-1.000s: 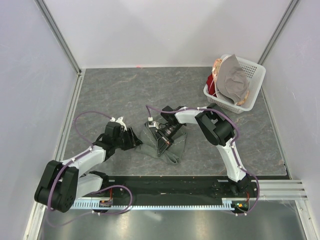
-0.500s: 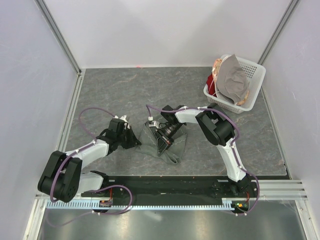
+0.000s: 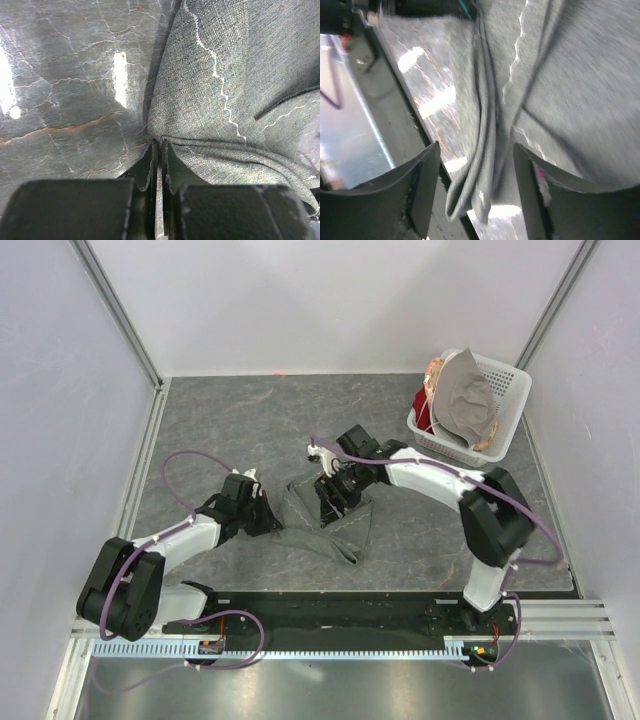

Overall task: Fold the napkin, place the utensils inside, and roll it up
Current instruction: Roll the napkin with the utensil

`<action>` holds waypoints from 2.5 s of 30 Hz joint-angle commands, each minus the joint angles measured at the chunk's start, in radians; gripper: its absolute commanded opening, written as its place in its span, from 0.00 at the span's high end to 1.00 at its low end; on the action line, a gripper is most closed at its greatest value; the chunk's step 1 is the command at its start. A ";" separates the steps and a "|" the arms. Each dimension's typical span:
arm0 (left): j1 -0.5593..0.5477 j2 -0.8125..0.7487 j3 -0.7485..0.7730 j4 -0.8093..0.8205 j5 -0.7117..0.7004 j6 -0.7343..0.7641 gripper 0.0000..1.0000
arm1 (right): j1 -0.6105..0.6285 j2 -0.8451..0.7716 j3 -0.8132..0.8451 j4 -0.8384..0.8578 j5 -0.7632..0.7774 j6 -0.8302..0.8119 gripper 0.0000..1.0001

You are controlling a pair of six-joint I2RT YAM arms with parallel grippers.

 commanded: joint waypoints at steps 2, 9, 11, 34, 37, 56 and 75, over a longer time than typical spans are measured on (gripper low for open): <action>-0.003 0.022 0.013 -0.056 -0.084 0.046 0.98 | 0.064 -0.258 -0.168 0.071 0.362 0.011 0.26; -0.005 0.024 0.013 -0.057 -0.082 0.048 0.98 | 0.223 -0.438 -0.309 0.088 0.570 0.071 0.18; -0.005 0.024 0.013 -0.057 -0.082 0.048 0.98 | 0.262 -0.458 -0.334 0.098 0.587 0.083 0.18; -0.005 0.039 0.025 -0.062 -0.095 0.048 0.98 | 0.357 -0.334 -0.412 0.132 0.654 0.061 0.45; -0.005 0.041 0.026 -0.067 -0.096 0.046 0.98 | 0.354 -0.319 -0.408 0.129 0.642 0.060 0.62; -0.003 0.076 0.059 -0.119 -0.124 0.053 0.98 | -0.059 0.060 -0.337 0.094 -0.090 -0.018 0.91; -0.003 0.078 0.063 -0.127 -0.124 0.053 0.98 | -0.076 -0.199 -0.176 -0.081 0.255 0.008 0.40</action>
